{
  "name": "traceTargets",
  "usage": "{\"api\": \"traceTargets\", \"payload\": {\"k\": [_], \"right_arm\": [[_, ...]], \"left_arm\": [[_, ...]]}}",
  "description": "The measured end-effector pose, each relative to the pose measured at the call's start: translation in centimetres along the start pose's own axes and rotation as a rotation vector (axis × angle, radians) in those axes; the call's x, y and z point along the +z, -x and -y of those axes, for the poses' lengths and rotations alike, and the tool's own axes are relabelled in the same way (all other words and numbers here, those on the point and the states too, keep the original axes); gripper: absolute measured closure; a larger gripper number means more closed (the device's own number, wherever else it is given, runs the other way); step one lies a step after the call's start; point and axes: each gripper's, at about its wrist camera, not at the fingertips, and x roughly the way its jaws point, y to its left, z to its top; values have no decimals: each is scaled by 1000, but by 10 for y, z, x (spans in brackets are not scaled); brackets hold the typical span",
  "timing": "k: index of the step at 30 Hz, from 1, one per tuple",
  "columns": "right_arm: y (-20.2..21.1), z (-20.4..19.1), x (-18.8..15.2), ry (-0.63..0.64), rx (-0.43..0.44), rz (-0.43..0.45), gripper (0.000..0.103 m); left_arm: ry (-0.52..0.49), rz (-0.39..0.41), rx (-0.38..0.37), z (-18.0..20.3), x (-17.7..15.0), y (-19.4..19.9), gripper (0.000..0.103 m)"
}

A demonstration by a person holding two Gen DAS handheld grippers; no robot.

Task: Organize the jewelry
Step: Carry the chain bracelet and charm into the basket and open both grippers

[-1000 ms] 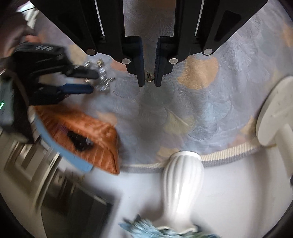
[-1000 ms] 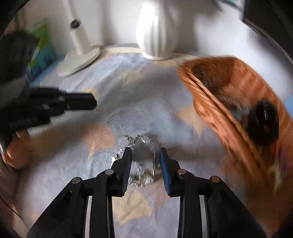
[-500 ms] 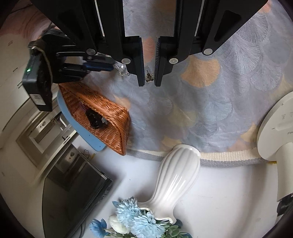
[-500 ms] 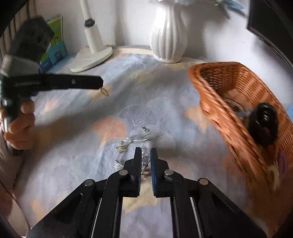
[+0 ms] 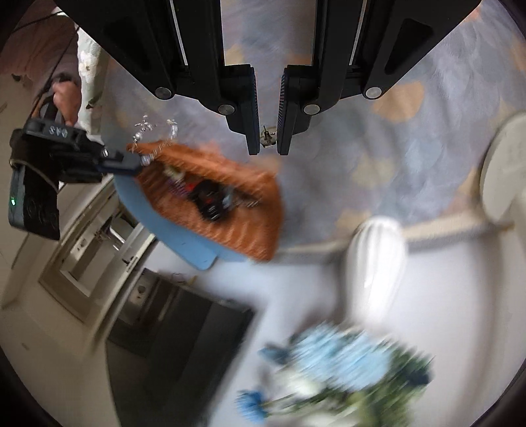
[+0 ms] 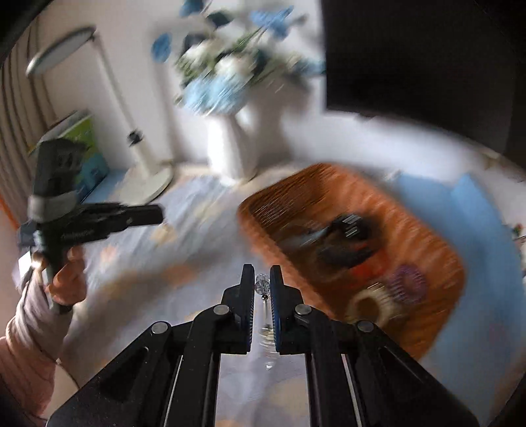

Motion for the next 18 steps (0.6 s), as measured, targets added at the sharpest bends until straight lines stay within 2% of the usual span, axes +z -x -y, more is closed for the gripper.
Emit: {"api": "traceTargets", "payload": {"k": [5, 9, 11, 18], "right_arm": [[6, 35, 35, -46, -61, 76, 93], [-16, 50, 61, -66, -86, 100, 93], [-31, 56, 68, -68, -127, 99, 93], [-75, 64, 83, -104, -9, 73, 93]], "left_arm": [[-31, 26, 0, 32, 38, -16, 92], [-34, -3, 17, 47, 58, -49, 92], [-25, -28, 32, 49, 64, -70, 92], [-21, -71, 51, 49, 69, -113, 92]]}}
